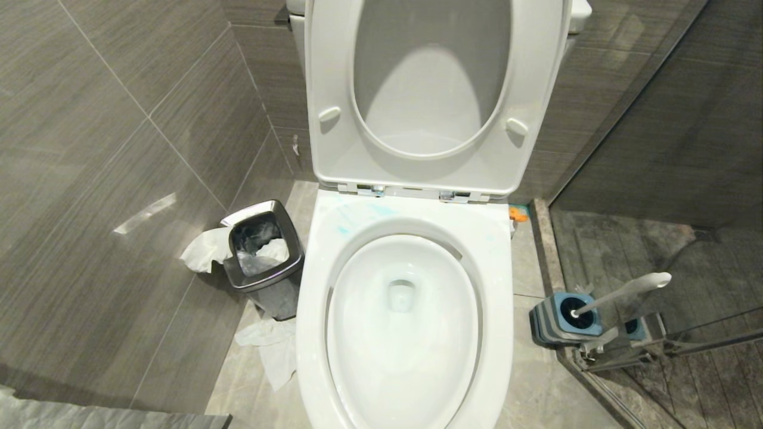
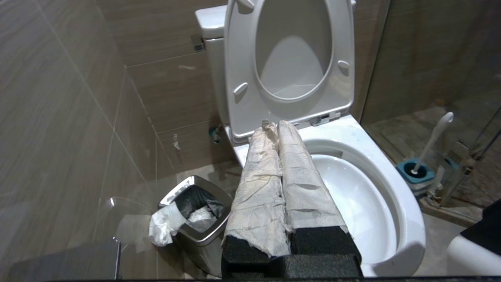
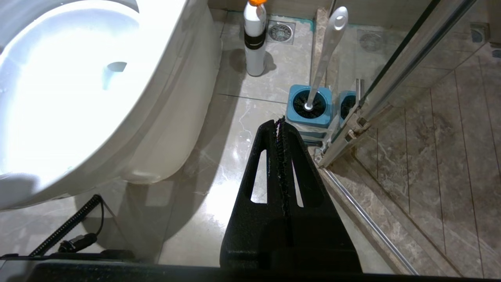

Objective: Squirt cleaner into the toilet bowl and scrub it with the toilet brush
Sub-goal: Pour in the cleaning agent

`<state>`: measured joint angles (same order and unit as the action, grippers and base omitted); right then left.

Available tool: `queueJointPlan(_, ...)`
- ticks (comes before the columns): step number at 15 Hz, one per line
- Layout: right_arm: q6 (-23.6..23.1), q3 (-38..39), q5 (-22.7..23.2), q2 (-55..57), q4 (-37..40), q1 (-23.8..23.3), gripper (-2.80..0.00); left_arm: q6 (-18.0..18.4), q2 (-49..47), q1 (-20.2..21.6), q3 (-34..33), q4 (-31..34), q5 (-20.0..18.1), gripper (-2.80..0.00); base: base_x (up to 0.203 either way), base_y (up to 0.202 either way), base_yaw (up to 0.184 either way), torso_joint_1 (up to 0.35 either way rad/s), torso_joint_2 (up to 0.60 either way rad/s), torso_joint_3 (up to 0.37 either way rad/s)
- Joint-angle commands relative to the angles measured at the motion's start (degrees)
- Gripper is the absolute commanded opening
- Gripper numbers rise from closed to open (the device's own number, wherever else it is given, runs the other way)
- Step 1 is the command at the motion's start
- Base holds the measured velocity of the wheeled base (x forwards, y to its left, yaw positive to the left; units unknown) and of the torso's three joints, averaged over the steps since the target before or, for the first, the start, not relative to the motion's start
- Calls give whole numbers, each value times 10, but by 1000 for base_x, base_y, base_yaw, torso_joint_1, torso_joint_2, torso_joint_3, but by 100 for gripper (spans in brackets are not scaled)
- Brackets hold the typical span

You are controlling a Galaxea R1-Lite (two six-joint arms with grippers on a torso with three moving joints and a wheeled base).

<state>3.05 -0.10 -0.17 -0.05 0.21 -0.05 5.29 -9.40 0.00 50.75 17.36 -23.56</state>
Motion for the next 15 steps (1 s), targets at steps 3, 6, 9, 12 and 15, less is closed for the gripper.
queueJointPlan(3, 0, 0, 0, 0, 0, 0, -280, 2, 81, -2, -81, -42, 48, -280, 0, 0, 0, 0, 0, 0)
queueJointPlan(6, 0, 0, 0, 0, 0, 0, -280, 4, 94, -2, -146, -127, 84, -280, 0, 0, 0, 0, 0, 0)
queueJointPlan(9, 0, 0, 0, 0, 0, 0, -280, 4, 94, -2, -244, -224, 117, -280, 0, 0, 0, 0, 0, 0)
queueJointPlan(12, 0, 0, 0, 0, 0, 0, -280, 3, 94, -2, -339, -260, 141, -280, 0, 0, 0, 0, 0, 0)
queueJointPlan(15, 0, 0, 0, 0, 0, 0, -280, 4, 94, -2, -419, -307, 153, -280, 0, 0, 0, 0, 0, 0)
